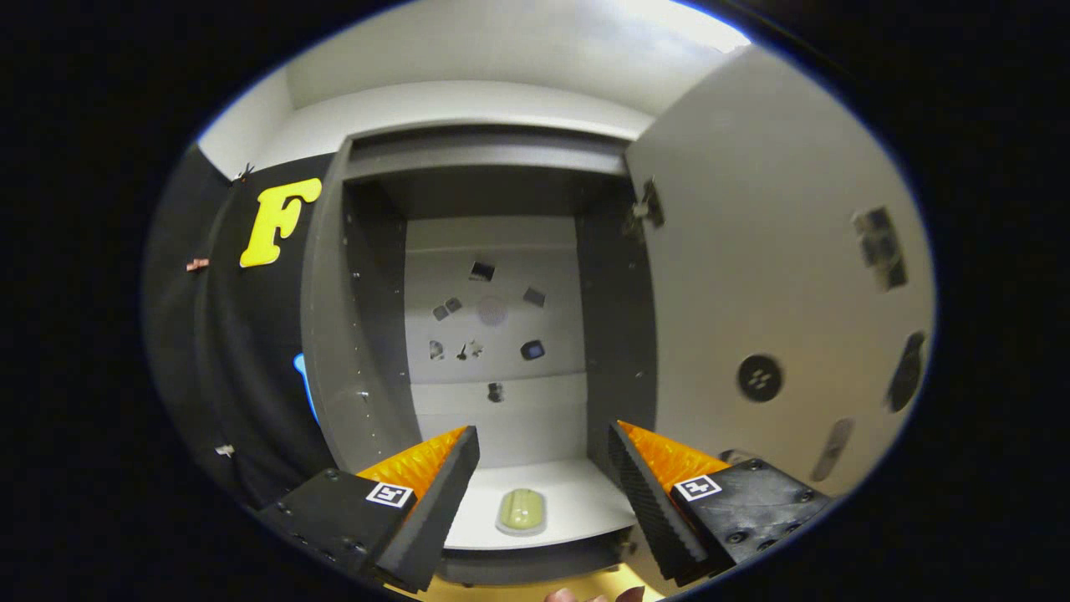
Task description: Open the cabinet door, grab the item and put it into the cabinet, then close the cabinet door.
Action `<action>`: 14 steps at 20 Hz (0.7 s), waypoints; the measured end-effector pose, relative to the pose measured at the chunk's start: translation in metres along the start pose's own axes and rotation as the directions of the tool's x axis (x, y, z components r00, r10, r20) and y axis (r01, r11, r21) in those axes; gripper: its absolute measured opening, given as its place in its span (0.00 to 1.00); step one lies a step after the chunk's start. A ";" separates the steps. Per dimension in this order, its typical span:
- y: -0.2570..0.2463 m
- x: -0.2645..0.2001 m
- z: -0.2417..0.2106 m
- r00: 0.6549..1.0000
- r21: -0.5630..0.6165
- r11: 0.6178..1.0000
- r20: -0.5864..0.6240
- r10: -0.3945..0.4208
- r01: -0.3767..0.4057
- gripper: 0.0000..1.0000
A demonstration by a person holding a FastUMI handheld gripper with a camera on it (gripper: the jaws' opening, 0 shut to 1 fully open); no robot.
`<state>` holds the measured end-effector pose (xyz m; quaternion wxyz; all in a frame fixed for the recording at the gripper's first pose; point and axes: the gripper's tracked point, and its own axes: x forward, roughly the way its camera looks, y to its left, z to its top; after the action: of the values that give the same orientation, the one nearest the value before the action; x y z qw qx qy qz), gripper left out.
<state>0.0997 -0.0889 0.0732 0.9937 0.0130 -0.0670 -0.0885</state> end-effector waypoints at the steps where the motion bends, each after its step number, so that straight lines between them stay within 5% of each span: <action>1: -0.001 -0.013 0.000 1.000 -0.027 1.000 -0.003 0.004 -0.004 0.97; 7: -0.027 -0.092 -0.007 0.999 -0.090 0.995 -0.016 0.035 -0.036 0.98; 14: -0.107 -0.179 0.004 1.000 -0.026 1.000 0.012 -0.008 0.009 0.97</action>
<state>-0.0945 -0.1622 0.0500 0.9930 -0.0002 -0.0716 -0.0936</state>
